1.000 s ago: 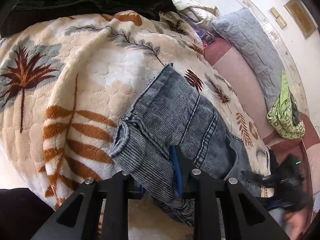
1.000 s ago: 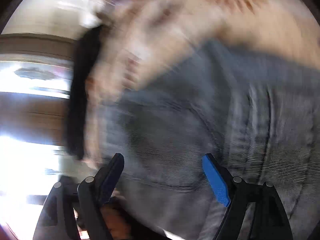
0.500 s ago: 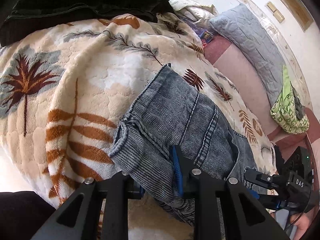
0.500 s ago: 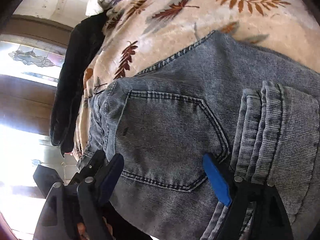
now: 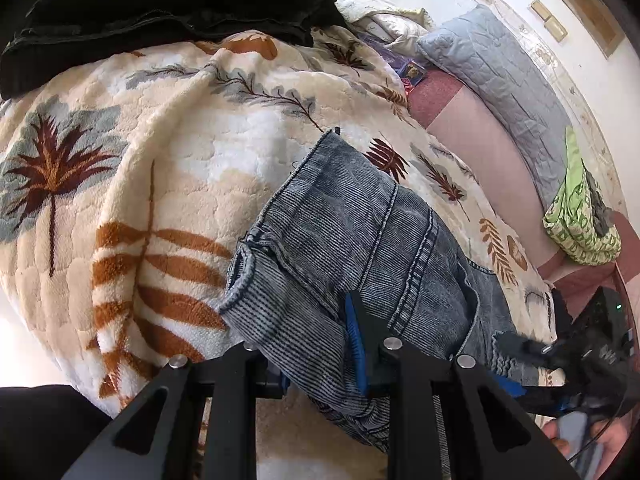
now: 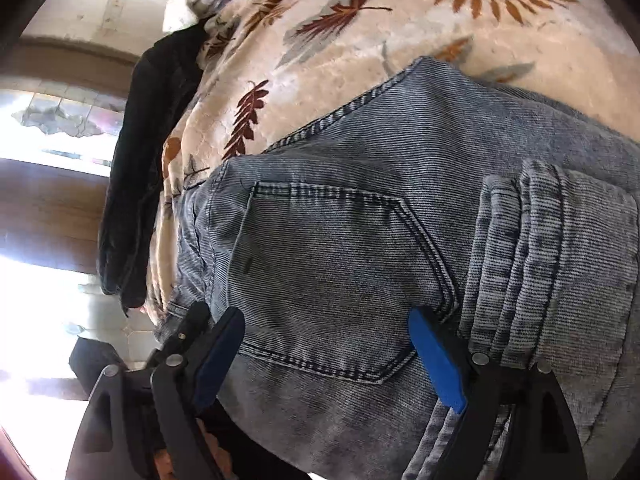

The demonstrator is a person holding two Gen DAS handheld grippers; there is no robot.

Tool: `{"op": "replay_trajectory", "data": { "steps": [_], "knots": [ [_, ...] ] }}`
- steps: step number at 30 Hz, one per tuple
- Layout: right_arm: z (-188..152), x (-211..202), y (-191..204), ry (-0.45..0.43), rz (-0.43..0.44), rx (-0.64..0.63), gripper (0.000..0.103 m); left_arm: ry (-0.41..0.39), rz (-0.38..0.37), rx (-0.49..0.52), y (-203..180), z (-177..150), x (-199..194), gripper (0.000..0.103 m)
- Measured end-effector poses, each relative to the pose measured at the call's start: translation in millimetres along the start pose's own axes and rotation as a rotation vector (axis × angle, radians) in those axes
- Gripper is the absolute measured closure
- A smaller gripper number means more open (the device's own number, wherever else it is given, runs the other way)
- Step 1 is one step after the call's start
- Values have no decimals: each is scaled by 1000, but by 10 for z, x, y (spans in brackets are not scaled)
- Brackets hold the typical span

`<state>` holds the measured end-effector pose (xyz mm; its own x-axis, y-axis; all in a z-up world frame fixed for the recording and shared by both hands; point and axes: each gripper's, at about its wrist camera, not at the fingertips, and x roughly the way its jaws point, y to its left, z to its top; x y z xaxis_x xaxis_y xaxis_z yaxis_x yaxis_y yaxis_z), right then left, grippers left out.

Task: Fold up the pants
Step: 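Lift the leg end with the left gripper and fold it over toward the waistband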

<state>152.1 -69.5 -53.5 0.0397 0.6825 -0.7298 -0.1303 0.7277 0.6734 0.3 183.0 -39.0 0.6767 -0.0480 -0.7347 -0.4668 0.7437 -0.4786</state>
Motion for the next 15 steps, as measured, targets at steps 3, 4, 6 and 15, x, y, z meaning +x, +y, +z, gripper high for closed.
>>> {"op": "replay_trajectory", "data": {
  "steps": [3,4,6,15],
  "knots": [
    [-42,-284,-71,-68,51,7,17,-25,9,38,-76,14,-42,83],
    [-69,-395,-126,-90,64,10,17,-40,16,64,-127,22,-71,85],
    [-150,-687,-327,-155,61,28,17,-93,36,135,-284,19,-164,86],
    [-541,-1699,-1433,-393,116,162,17,-347,138,622,-1653,-389,-644,90]
  ]
}}
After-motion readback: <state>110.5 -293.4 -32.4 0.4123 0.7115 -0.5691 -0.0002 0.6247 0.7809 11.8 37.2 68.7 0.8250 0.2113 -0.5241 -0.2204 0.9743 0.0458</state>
